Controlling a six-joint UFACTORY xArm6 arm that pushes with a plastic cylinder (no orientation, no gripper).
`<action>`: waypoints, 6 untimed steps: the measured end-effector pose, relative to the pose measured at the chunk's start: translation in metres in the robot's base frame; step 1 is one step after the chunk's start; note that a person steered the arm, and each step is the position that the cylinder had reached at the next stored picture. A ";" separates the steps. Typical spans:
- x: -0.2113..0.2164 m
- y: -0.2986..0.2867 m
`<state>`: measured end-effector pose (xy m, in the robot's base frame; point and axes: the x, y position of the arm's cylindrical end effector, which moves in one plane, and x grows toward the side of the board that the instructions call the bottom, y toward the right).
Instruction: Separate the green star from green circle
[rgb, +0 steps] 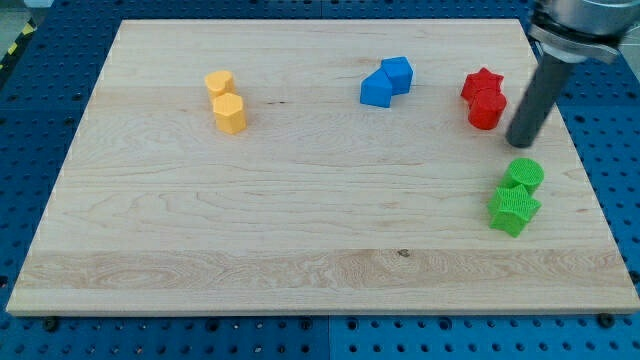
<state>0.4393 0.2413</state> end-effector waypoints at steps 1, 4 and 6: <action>0.050 0.009; 0.091 -0.057; 0.083 -0.155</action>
<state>0.5222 0.0867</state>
